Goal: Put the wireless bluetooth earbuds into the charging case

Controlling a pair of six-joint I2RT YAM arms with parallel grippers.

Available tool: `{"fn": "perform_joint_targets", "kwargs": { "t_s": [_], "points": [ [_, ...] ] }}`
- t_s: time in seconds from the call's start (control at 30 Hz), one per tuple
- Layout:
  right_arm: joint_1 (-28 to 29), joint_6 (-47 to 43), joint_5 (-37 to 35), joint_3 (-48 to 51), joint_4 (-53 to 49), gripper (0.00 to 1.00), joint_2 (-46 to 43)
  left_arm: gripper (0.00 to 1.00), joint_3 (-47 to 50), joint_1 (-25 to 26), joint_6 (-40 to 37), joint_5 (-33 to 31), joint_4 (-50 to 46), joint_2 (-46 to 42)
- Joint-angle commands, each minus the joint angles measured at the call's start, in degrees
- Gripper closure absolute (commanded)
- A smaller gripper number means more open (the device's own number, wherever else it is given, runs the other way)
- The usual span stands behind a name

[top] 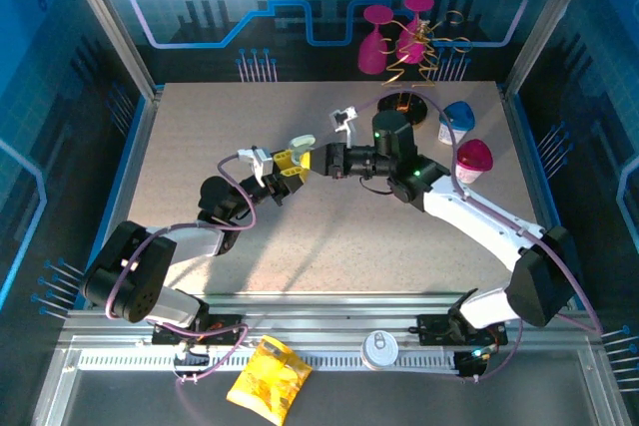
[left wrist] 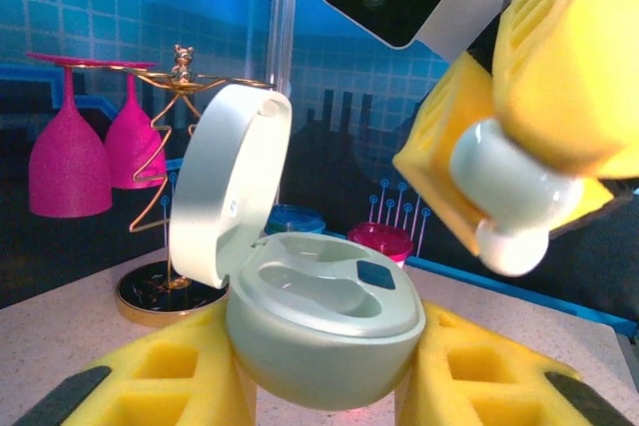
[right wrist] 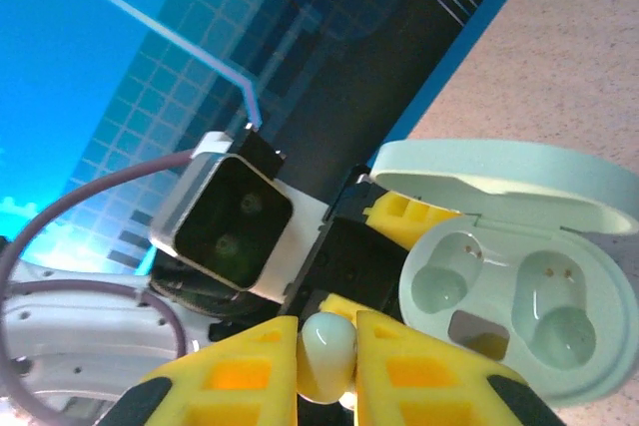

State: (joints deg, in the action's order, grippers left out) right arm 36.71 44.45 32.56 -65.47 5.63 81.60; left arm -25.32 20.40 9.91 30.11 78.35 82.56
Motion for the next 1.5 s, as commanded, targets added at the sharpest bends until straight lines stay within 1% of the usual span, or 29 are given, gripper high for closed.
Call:
{"fn": "perform_joint_targets", "kwargs": {
  "t_s": [0.0,0.2,0.53,0.73,0.87,1.1,1.27,1.47],
  "points": [
    [1.5,-5.5,-5.1,-3.1,-3.8,0.84,1.0,0.68,0.6,-0.2,-2.0,-1.0,1.9,0.6],
    [2.2,-7.2,-8.0,-3.8,-4.0,0.84,1.6,0.68,0.7,-0.2,-1.9,-0.8,1.9,0.5],
    [2.9,-8.9,-8.7,-5.8,-4.9,0.84,3.4,0.68,0.6,-0.2,-1.8,-0.6,1.9,0.5],
    [3.9,-12.5,-11.4,-7.6,-8.3,0.83,4.2,0.68,1.2,-0.2,-2.1,-0.8,1.9,0.1],
    [4.3,-13.8,-12.7,-8.2,-9.6,0.81,4.7,0.68,1.4,-0.2,-2.2,-0.8,2.0,0.1],
    [4.6,-14.4,-13.7,-8.1,-10.7,0.74,4.9,0.68,1.8,-0.2,-2.3,-1.5,1.9,-0.5],
    [4.6,-14.6,-14.4,-8.0,-11.3,0.66,4.7,0.68,1.5,-0.2,-2.1,-1.4,1.9,-0.5],
    [4.6,-15.0,-14.7,-8.1,-11.6,0.65,4.5,0.68,1.5,-0.2,-2.0,-1.1,1.9,-0.6]
  ]
}}
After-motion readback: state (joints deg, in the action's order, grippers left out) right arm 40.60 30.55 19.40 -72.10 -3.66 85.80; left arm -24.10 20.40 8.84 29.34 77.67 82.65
